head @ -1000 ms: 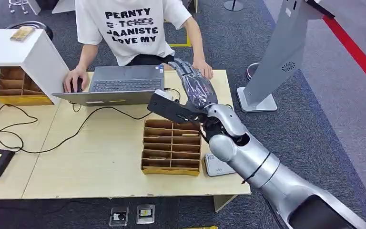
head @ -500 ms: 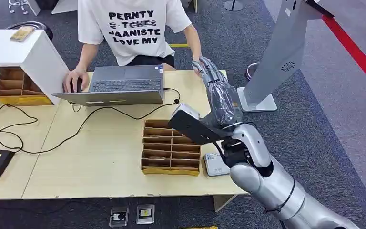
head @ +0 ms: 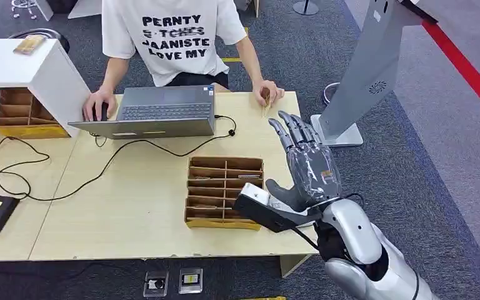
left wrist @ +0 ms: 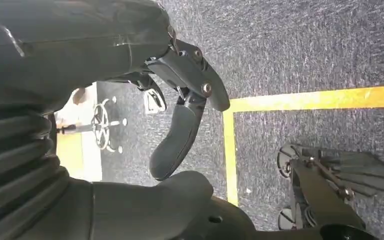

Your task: Pass the card to the sensor for recognition and then transmit it.

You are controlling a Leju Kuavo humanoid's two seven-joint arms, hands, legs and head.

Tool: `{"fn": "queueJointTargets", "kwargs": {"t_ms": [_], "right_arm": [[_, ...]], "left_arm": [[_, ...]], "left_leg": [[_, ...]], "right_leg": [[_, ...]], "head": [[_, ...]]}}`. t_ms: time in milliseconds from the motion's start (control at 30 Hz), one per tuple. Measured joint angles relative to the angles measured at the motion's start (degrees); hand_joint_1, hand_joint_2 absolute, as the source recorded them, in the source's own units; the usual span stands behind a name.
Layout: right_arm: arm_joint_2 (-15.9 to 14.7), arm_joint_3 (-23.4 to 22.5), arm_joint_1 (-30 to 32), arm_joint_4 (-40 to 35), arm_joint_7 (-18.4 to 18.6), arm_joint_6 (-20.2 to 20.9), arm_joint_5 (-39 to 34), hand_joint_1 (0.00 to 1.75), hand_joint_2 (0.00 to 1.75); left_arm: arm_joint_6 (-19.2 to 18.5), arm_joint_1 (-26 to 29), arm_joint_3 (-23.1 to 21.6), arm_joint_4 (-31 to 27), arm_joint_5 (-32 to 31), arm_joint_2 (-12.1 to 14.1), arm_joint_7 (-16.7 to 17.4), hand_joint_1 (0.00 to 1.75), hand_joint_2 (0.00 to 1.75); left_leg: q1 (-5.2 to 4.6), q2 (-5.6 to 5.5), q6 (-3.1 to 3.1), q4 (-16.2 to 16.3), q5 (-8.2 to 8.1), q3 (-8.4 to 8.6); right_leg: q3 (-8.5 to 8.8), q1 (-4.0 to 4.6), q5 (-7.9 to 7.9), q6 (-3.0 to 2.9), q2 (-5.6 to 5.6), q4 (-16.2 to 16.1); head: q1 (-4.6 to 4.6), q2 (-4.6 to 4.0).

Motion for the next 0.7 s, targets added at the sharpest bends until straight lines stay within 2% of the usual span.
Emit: {"fn": "queueJointTargets", "kwargs": {"t_ms": [167, 200, 233, 700], "right_arm": [[-0.4, 0.0, 0.5, -0.5, 0.2, 0.7, 0.2, 0.0, 1.75], [-1.3, 0.0, 1.6, -2.0, 0.8, 3.5, 0.2, 0.0, 1.75], [-1.6, 0.0, 2.0, -2.4, 0.9, 4.1, 0.2, 0.0, 1.75], [-2.7, 1.2, 4.7, -5.2, 1.4, 7.7, 0.0, 0.0, 1.75]], "left_arm": [[0.0, 0.0, 0.0, 0.0, 0.1, 0.0, -0.1, 0.61, 1.75], [0.0, 0.0, 0.1, 0.0, 0.1, 0.0, -0.3, 0.61, 1.75], [-0.1, 0.0, 0.2, 0.0, 0.1, 0.0, -0.3, 0.61, 1.75], [-0.7, -0.1, 0.3, 0.0, -0.1, 0.0, -0.5, 0.61, 1.75]], "left_leg": [[0.0, 0.0, 0.0, 0.0, 0.0, 0.0], [0.0, 0.0, 0.0, 0.0, 0.0, 0.0], [0.0, -0.01, 0.0, 0.0, 0.0, -0.01], [0.0, -0.01, 0.0, 0.0, 0.0, -0.03]], "right_leg": [[0.0, 0.0, 0.0, 0.0, 0.0, 0.0], [0.0, 0.0, 0.0, 0.0, 0.0, 0.0], [0.0, 0.0, 0.0, 0.0, -0.01, 0.0], [-0.01, 0.0, 0.0, 0.0, 0.0, 0.0]], "head": [[0.0, 0.0], [0.0, 0.0], [0.02, 0.0], [0.0, 0.0]]}}
